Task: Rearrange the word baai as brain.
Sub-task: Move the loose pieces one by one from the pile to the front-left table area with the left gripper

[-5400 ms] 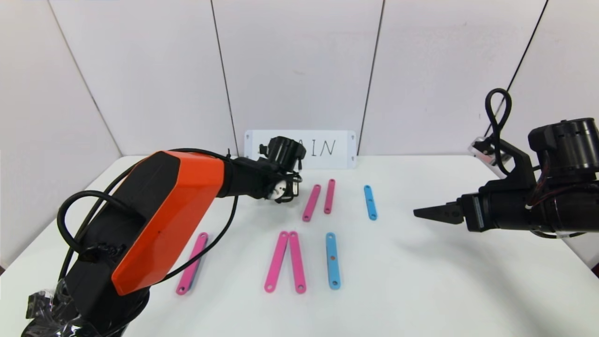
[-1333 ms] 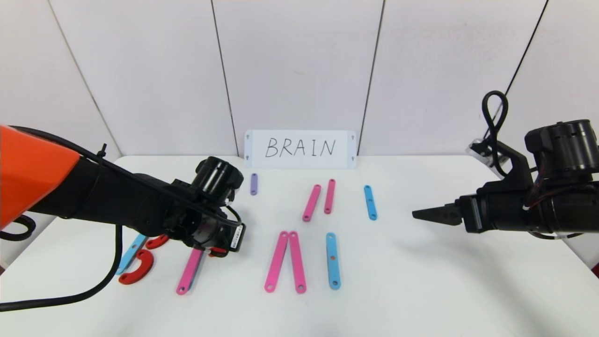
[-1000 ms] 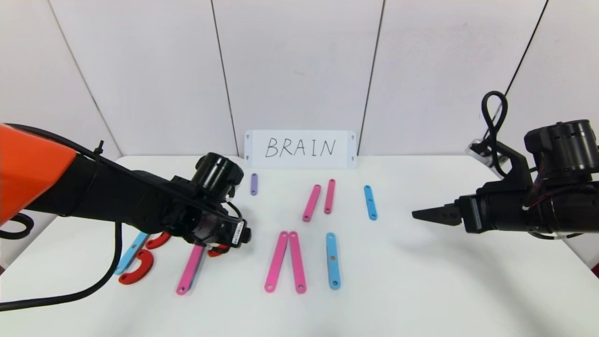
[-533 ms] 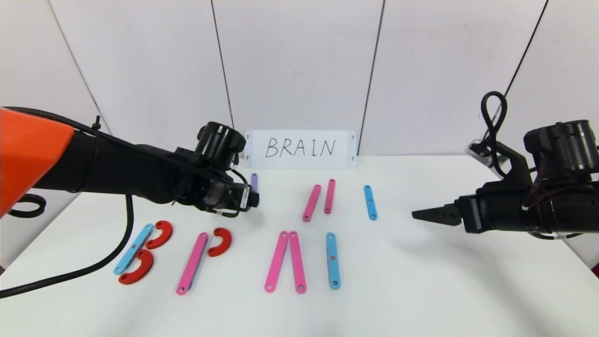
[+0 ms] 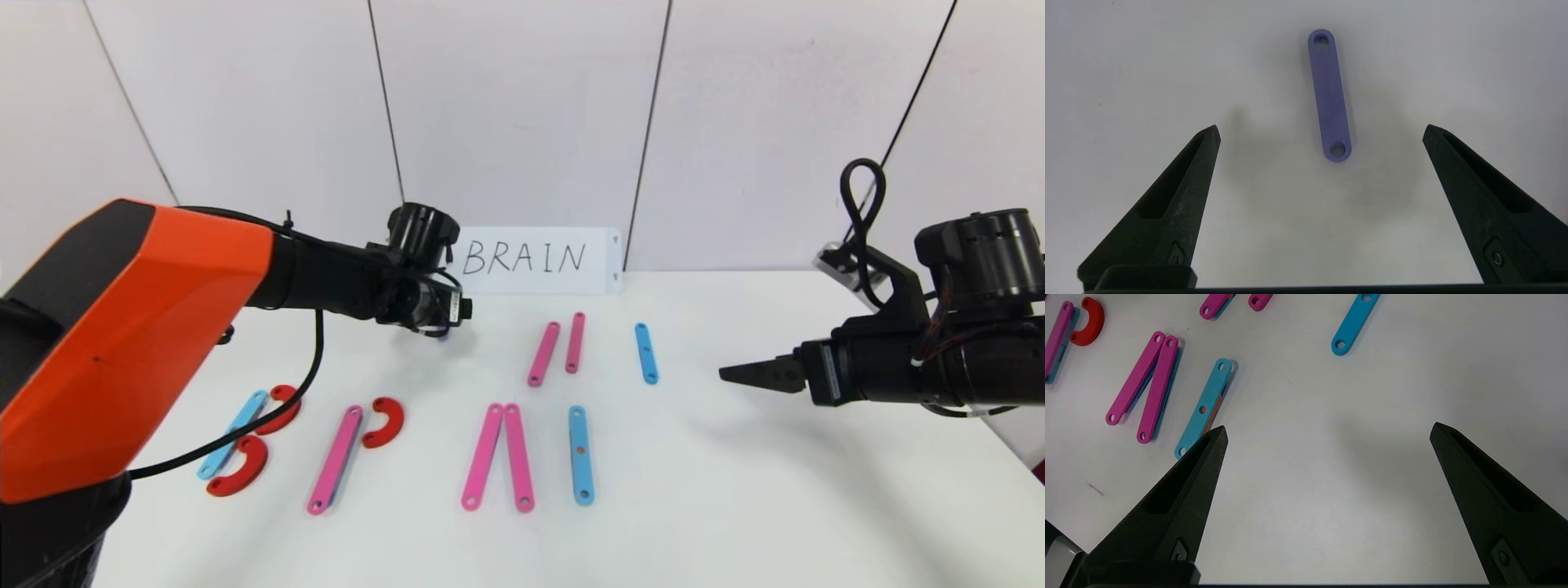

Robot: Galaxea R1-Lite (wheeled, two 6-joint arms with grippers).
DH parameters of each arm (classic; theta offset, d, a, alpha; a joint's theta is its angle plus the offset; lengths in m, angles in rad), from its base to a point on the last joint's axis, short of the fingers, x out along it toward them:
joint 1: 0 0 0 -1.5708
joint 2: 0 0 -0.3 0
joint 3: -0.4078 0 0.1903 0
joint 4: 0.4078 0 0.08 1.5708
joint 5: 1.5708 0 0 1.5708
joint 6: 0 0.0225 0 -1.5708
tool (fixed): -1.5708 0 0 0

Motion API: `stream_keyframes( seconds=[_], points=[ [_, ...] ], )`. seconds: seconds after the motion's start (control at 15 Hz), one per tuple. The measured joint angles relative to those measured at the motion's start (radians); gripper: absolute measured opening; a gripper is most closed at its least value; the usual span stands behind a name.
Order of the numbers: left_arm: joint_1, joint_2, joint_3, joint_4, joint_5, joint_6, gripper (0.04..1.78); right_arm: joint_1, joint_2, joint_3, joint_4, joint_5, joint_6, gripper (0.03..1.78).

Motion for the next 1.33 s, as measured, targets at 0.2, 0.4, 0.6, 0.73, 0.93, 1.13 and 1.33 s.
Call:
stream_keyframes(
  seconds=[0.2, 0.4, 0.6, 0.73, 0.93, 1.13, 1.33],
  points=[
    [0.001, 0.07, -0.063, -0.003, 0.006, -0.02, 1.73, 0.0, 0.0, 0.0, 0.0, 0.0, 0.0, 1.74],
    [0.001, 0.114, -0.104, -0.002, 0.016, -0.026, 1.73, -0.001, 0.0, 0.0, 0.0, 0.0, 0.0, 1.74],
    [0.003, 0.132, -0.115, -0.002, 0.018, -0.026, 1.55, -0.001, 0.0, 0.001, 0.0, 0.001, 0.0, 1.74],
    [0.003, 0.138, -0.12, -0.002, 0.019, -0.026, 1.31, -0.001, -0.001, 0.001, 0.0, 0.0, 0.0, 1.74],
    [0.003, 0.144, -0.124, -0.002, 0.02, -0.029, 0.76, -0.001, -0.001, 0.001, 0.0, 0.0, 0.0, 1.74],
    [0.003, 0.149, -0.124, -0.002, 0.02, -0.031, 0.32, -0.001, -0.003, 0.001, 0.0, 0.0, 0.0, 1.74],
    [0.003, 0.152, -0.124, -0.002, 0.02, -0.033, 0.27, -0.002, -0.005, 0.001, 0.0, 0.001, 0.0, 1.74]
  ],
)
